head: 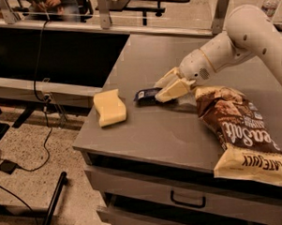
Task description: Move rxbar blueberry near sponge
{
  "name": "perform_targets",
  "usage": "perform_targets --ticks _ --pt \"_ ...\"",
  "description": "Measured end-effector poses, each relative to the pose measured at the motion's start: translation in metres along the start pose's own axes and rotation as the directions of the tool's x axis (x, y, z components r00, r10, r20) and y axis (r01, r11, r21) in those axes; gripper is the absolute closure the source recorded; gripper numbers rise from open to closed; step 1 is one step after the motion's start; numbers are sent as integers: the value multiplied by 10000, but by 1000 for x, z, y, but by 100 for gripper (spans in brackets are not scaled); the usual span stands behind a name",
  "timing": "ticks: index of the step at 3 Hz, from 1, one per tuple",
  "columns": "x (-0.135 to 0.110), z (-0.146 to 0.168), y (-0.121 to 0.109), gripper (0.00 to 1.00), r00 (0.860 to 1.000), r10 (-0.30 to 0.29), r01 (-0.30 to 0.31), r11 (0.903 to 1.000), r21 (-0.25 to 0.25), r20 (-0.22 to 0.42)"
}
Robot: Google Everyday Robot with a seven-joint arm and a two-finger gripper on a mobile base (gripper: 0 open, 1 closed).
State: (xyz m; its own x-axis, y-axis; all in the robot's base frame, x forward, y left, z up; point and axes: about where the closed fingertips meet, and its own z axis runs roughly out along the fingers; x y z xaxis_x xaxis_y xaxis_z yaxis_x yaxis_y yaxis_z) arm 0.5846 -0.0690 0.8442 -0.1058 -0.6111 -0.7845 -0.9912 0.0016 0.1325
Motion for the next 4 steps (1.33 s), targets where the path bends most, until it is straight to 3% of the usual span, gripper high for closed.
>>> perform_targets --ticks 2,4 --pt "-22 20 3 99 9940 -1098 1096 9916 -683 12" --pt "-25 29 3 39 9909 -1346 1341 9877 -801 -12"
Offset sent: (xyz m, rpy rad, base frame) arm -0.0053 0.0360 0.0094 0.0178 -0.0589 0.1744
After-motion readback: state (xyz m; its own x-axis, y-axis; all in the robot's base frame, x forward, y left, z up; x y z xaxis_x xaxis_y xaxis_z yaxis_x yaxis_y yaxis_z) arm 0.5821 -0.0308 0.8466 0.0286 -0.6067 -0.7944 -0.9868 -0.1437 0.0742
